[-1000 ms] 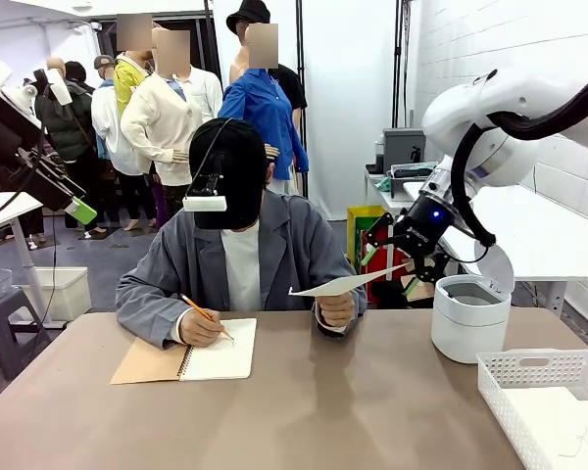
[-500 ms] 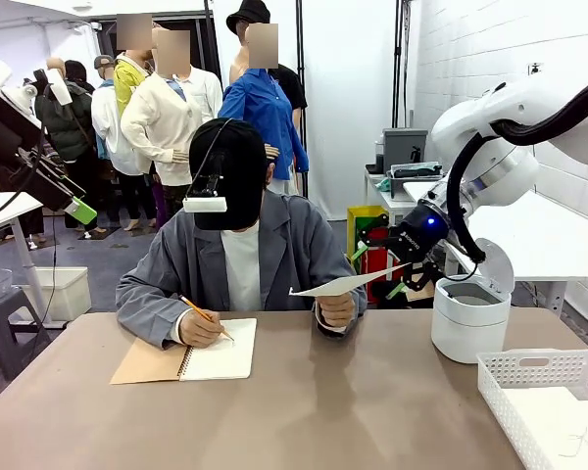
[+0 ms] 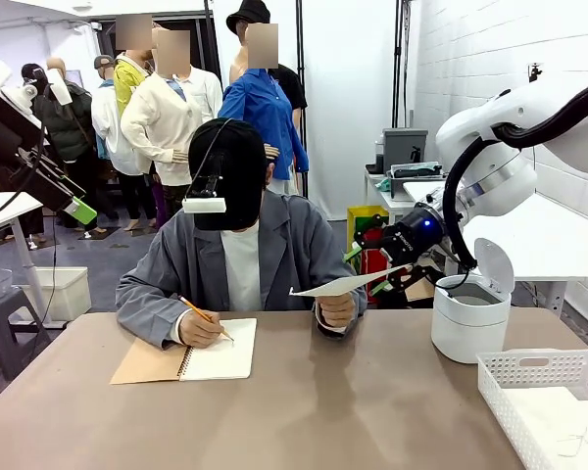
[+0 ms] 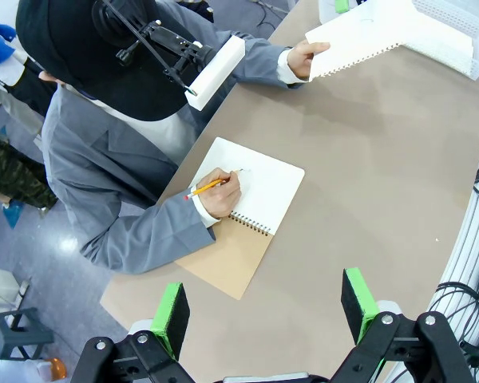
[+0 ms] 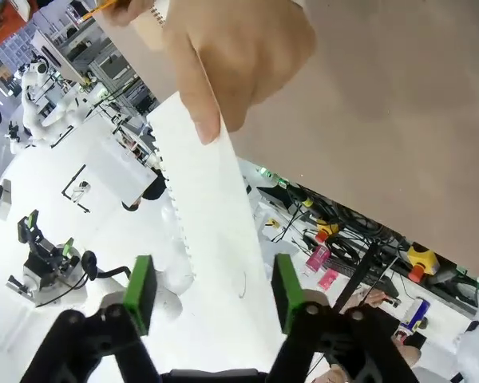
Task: Sort the paper based on its condition.
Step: If a person hands you a paper, place it in the Organizing basket , and if it's crumpled, put it in the Trash can.
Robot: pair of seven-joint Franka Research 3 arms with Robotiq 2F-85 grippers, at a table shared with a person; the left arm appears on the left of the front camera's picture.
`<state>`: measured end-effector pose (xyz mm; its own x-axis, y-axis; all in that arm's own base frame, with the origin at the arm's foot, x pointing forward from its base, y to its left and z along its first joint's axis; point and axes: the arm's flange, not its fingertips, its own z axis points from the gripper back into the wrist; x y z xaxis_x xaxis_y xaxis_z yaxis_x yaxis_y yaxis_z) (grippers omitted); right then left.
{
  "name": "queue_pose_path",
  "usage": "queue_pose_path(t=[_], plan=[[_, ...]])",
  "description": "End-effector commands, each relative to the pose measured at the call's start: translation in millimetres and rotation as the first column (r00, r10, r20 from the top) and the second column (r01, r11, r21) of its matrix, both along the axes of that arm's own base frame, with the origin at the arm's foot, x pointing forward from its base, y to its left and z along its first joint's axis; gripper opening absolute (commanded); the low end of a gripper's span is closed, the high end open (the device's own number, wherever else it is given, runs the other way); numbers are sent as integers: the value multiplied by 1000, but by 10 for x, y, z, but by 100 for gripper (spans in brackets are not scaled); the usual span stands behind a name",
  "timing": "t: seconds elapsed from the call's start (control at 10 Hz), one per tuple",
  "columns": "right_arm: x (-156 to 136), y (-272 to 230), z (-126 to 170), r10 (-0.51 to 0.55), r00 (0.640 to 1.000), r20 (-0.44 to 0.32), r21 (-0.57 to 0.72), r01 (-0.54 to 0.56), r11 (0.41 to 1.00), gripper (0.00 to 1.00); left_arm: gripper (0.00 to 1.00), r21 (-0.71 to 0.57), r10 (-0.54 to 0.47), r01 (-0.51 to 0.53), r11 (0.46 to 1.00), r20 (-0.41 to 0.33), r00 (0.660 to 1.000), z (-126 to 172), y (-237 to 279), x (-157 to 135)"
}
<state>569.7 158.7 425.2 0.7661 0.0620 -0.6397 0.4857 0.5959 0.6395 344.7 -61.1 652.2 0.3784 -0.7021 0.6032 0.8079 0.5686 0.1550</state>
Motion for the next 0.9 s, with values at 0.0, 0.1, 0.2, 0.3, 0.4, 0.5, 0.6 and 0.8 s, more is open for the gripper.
queue_pose_path(t=[0.0,0.1,0.2,0.3,0.4,0.5,0.6,0.8], plan=[[-2,-21,-54,-8,1000,-16,32,8,999,30,100,-2,0,0,1000,-2,1000,-1,7,-3],[7,-31,-54,-6,1000,-14,30,6,1000,11,100,-2,0,0,1000,-2,1000,-1,7,-3],[-8,-31,-54,-7,1000,-16,30,7,1000,0,100,-2,0,0,1000,-2,1000,-1,7,-3],[-13,-33,-56,10,1000,-26,31,-9,999,0,100,-2,0,0,1000,-2,1000,-1,7,-3],[-24,-27,-59,17,999,-31,32,-16,999,0,100,-2,0,0,1000,-2,1000,-1,7,-3],[-34,-28,-55,20,999,-33,33,-19,999,0,100,-2,0,0,1000,-2,1000,-1,7,-3],[-35,-34,-48,29,999,-37,33,-27,999,0,100,-2,0,0,1000,-2,1000,-1,7,-3],[-82,-7,1,46,999,-27,37,-45,998,0,100,-2,0,0,1000,-2,1000,-1,7,-3]])
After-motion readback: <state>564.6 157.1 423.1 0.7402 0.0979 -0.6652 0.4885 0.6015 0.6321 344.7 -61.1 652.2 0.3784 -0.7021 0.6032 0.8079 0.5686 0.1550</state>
